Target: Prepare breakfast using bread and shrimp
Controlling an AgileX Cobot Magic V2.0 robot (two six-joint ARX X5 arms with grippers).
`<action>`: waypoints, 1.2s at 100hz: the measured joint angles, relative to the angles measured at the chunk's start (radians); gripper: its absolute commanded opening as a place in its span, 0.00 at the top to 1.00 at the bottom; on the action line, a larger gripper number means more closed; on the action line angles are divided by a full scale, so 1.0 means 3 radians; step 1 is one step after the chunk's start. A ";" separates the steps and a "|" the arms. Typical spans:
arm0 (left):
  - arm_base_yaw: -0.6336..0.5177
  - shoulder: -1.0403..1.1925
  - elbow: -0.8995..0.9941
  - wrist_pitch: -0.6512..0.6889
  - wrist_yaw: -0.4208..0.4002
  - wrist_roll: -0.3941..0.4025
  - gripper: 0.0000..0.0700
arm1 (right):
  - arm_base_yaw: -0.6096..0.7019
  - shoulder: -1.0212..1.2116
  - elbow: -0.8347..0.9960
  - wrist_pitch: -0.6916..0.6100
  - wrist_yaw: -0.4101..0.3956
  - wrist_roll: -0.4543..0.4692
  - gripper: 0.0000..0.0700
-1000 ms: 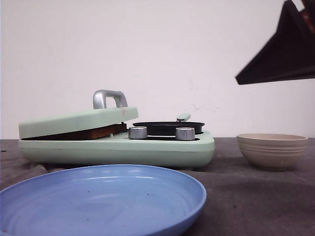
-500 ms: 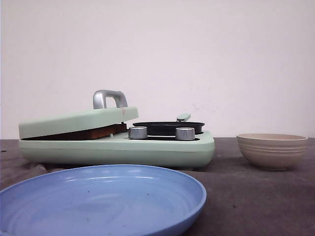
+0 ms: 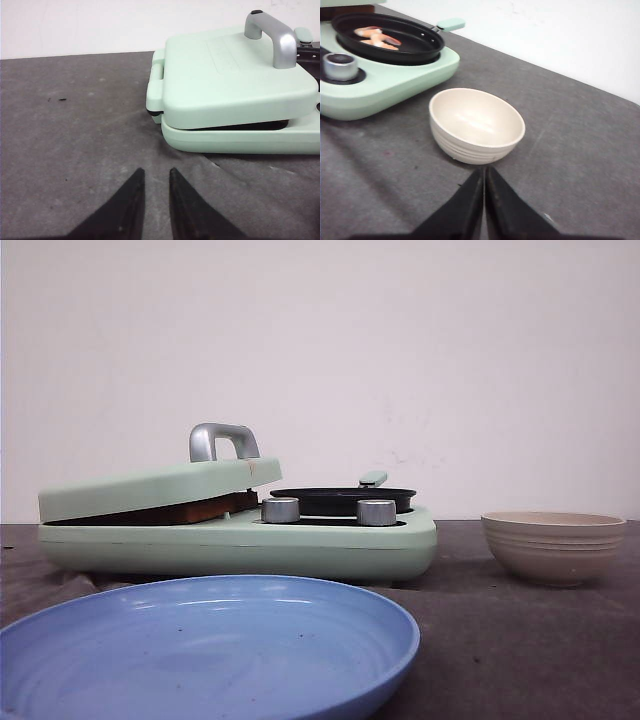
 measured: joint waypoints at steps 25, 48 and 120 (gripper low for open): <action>0.0000 0.0000 0.0000 0.0000 0.0000 0.0000 1.00 | -0.0053 0.0000 0.0000 0.0001 0.0014 0.0032 0.99; 0.0001 0.0000 0.0000 0.0000 0.0000 0.0000 1.00 | -0.0055 0.0000 -0.0001 0.0014 -0.0011 0.0043 0.99; 0.0001 0.0000 0.0000 0.0000 0.0000 0.0000 1.00 | -0.0055 0.0000 -0.0010 0.0060 -0.0006 0.0045 0.99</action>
